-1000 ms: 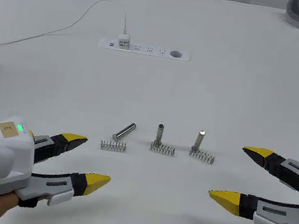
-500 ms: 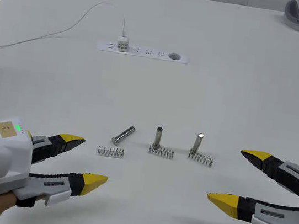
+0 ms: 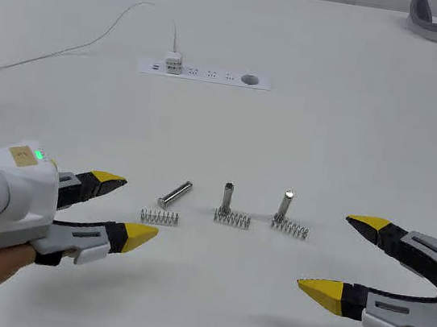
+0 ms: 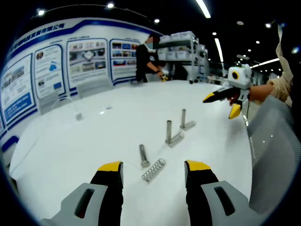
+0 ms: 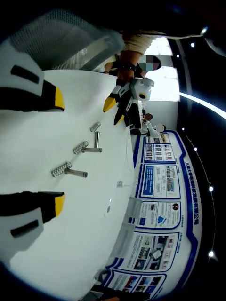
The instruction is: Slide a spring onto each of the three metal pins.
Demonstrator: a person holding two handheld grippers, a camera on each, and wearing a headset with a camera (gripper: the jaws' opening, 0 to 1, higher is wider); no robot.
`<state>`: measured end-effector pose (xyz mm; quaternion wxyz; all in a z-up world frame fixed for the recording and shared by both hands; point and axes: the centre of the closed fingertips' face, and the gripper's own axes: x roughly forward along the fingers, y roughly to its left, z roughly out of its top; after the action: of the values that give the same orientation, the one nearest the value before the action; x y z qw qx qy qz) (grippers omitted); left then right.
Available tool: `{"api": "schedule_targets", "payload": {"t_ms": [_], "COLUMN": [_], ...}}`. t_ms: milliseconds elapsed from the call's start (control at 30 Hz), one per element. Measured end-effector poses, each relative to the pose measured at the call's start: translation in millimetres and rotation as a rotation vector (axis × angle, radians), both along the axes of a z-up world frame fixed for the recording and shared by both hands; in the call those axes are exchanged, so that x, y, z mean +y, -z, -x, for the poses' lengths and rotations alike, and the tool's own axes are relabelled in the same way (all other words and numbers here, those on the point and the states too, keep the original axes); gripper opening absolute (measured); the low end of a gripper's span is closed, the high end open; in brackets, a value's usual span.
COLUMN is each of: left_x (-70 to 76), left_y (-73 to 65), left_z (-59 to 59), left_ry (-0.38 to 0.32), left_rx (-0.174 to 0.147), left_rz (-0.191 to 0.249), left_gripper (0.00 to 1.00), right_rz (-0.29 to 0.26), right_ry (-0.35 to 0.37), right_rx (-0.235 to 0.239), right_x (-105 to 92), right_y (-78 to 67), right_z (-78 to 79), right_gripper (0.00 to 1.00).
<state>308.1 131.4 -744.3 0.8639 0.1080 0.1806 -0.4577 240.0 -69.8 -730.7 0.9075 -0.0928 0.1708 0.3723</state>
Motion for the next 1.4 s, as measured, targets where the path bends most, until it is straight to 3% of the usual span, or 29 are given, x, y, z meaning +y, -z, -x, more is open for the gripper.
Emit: {"api": "schedule_targets", "payload": {"t_ms": [433,1000,1400], "left_x": [-19.0,-31.3,-44.4], "left_y": [0.2,8.3,17.4], "left_z": [-21.2,-42.7,-54.4], "left_ry": [0.042,0.054,0.058], "left_rx": [-0.003,0.013,0.043], "left_rz": [-0.044,-0.124,-0.188], "left_gripper": [0.52,0.45,0.4], "right_rz": [-0.006,-0.009,-0.008], "right_ry": [0.015,0.022,0.025], "right_rx": [0.0,0.003,0.003], "right_x": [-0.2,0.1,-1.1], "right_y": [-0.1,0.6,1.4], "right_z": [1.0,1.3,2.1], "right_gripper": [0.7,0.69,0.69]}}
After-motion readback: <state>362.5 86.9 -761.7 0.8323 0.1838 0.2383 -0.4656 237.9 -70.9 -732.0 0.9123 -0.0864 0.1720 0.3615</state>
